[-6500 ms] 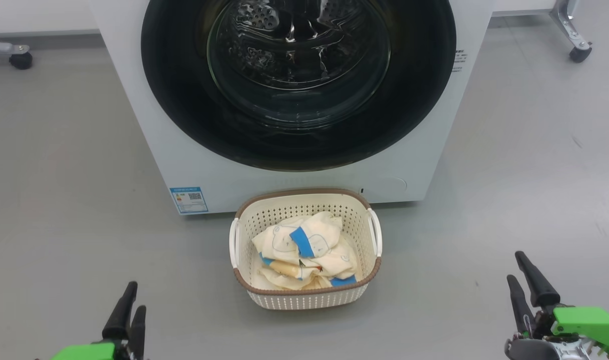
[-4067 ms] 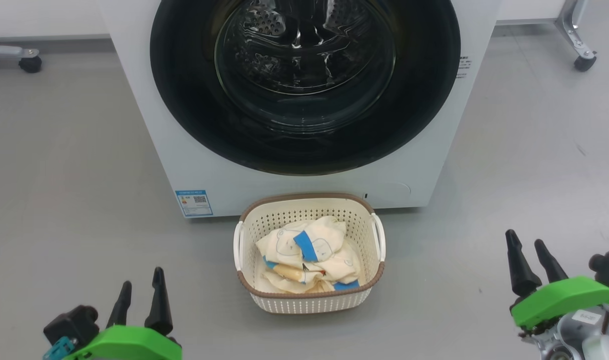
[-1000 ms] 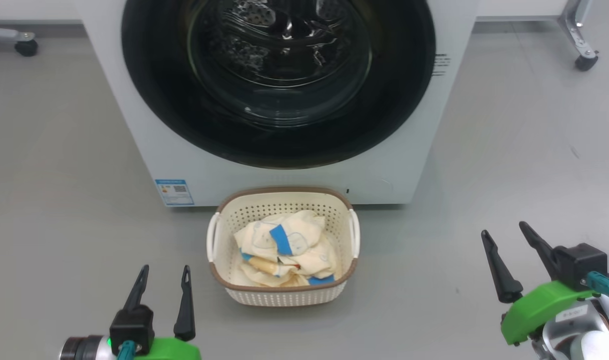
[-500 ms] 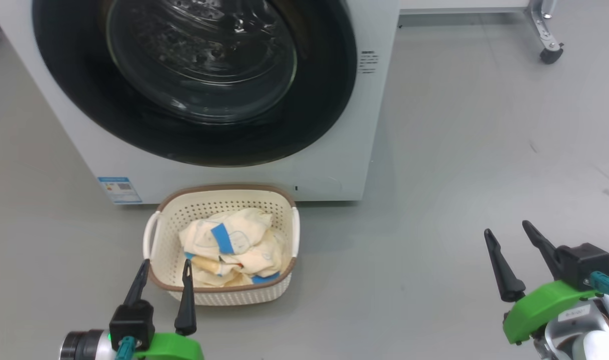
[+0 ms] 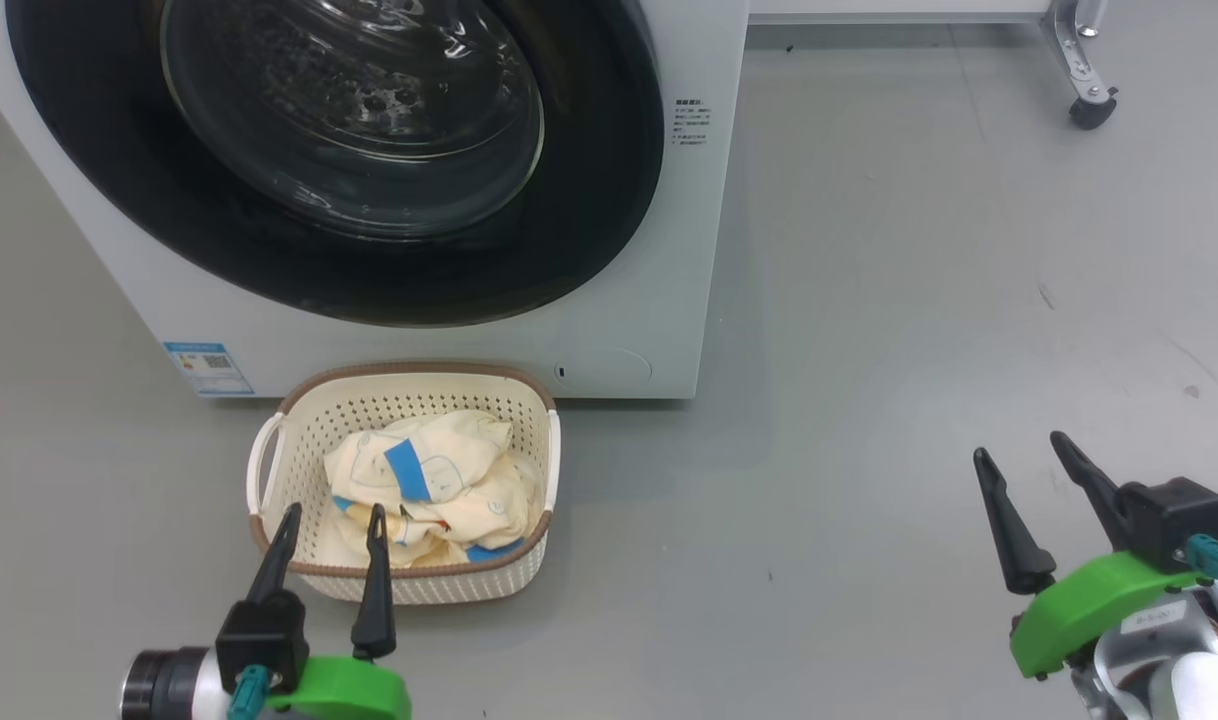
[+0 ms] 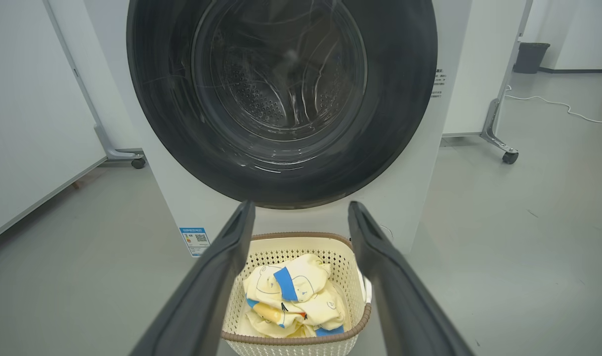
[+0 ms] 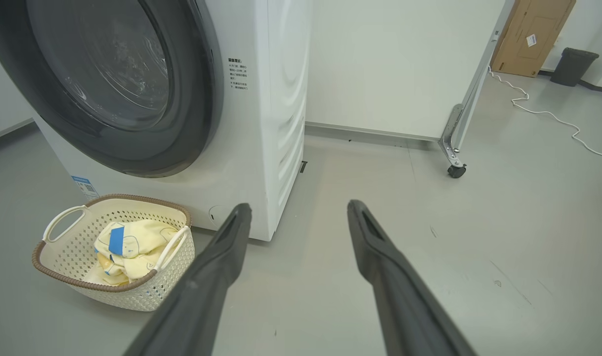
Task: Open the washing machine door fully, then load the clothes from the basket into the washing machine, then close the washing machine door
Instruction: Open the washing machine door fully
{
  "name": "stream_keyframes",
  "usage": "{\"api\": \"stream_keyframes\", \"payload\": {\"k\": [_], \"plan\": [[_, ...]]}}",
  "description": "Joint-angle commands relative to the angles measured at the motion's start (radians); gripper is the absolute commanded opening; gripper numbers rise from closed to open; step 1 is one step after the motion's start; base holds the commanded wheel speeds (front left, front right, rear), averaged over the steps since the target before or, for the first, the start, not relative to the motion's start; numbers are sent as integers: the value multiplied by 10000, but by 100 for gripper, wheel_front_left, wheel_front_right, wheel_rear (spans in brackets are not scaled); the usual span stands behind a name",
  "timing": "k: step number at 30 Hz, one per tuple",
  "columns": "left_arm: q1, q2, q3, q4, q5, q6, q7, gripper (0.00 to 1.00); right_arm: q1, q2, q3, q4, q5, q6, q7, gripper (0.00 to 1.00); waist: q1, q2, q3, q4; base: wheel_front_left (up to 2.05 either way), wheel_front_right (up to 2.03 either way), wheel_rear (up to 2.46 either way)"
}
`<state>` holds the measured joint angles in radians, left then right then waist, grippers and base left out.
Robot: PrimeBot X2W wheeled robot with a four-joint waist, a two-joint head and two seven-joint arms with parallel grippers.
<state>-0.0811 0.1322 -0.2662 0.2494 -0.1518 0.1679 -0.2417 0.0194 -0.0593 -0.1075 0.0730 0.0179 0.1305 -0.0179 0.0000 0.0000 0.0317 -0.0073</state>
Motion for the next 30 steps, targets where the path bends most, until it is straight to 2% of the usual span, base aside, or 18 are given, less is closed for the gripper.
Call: {"api": "stream_keyframes", "payload": {"k": [1,22,30], "plan": [[-415,192,299,-289,-40,18,-128,100,-469,-125,206,-345,17,2,-135,100,0,0,3,-5,8,8,-16],[-415,246,171,-364,-159,68,-172,100,-517,-83,155,-316,-6,2,-235,100,0,0,146,-4,0,0,0],[-705,214,82,-449,-123,106,-181,100,-852,-121,14,-291,235,2,-257,100,0,0,646,73,0,0,0]]}}
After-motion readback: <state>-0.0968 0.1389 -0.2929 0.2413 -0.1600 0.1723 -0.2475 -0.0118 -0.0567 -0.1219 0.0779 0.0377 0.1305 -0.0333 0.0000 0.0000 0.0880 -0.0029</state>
